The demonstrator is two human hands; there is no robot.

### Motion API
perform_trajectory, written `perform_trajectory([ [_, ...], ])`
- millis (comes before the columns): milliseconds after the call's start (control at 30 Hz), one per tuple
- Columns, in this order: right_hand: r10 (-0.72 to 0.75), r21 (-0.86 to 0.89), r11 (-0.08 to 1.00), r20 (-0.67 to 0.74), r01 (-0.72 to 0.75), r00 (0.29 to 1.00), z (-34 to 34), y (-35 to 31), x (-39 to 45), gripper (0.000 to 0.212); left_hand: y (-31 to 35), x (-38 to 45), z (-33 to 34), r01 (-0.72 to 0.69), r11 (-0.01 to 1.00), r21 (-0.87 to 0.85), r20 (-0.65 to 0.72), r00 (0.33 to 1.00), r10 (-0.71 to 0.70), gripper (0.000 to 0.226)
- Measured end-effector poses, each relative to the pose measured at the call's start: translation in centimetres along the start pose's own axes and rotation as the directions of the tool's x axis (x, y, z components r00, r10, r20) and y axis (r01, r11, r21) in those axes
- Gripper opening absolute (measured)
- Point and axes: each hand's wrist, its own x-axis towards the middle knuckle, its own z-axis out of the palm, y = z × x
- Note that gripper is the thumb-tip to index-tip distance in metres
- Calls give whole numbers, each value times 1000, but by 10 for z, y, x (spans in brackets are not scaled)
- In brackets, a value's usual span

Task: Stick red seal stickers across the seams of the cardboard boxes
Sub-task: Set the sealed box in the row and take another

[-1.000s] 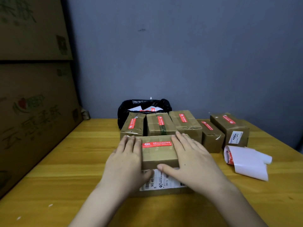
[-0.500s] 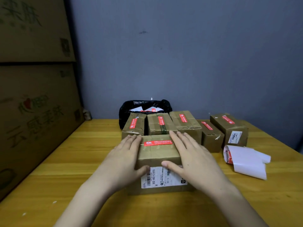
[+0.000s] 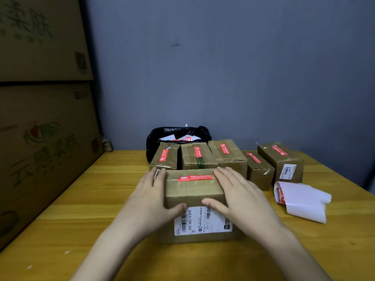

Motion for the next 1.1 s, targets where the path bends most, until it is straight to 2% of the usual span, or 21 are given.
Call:
perform_trajectory([
  [67, 4, 40, 999, -20, -3, 1000, -6, 3, -2, 82, -13, -1, -10, 15, 986, -168, 58, 998, -6, 103],
  [100, 4, 66, 998, -28, -2, 1000, -10, 4, -2, 81, -19, -2, -15, 24, 949, -316, 98, 995, 8, 105],
  [167, 2, 116, 993, -45, 4, 999, -19, 7, -1, 83, -27, -6, -26, 52, 797, -602, 147, 988, 46, 109],
  [200, -4, 139, 990, -60, 12, 998, -22, 8, 0, 86, -28, -9, -32, 52, 722, -690, 152, 986, 74, 107],
  [267, -19, 182, 983, -100, 37, 995, -29, 8, 3, 92, -33, -13, -42, 38, 646, -762, 135, 986, 102, 106],
  [400, -91, 265, 952, -226, 151, 970, -35, 1, 20, 84, -46, -17, -62, -36, 645, -763, 13, 997, 72, 126],
  [533, -165, 338, 891, -380, 303, 910, -35, -19, 47, 79, -65, -22, -82, -122, 665, -737, -139, 990, 28, 118],
  [633, -140, 388, 849, -491, 360, 860, -35, -43, 65, 78, -83, -29, -95, -162, 660, -733, -246, 969, -35, 117],
  [733, -60, 506, 779, -527, 370, 847, -27, -68, 83, 75, -102, -33, -103, -145, 656, -741, -332, 928, -170, 129],
  [800, -5, 567, 750, -510, 341, 860, -18, -81, 95, 74, -113, -33, -104, -108, 678, -727, -364, 898, -247, 140],
  [867, 49, 571, 782, -456, 250, 889, -7, -89, 108, 72, -123, -30, -101, -64, 688, -723, -384, 865, -324, 141],
  [1000, 58, 385, 922, -225, 34, 973, 19, -96, 127, 62, -140, -10, -83, 19, 649, -760, -416, 753, -510, 125],
  [1100, 77, 271, 962, -122, -41, 990, 42, -106, 137, 77, -144, 13, -63, 99, 637, -765, -406, 693, -596, 123],
])
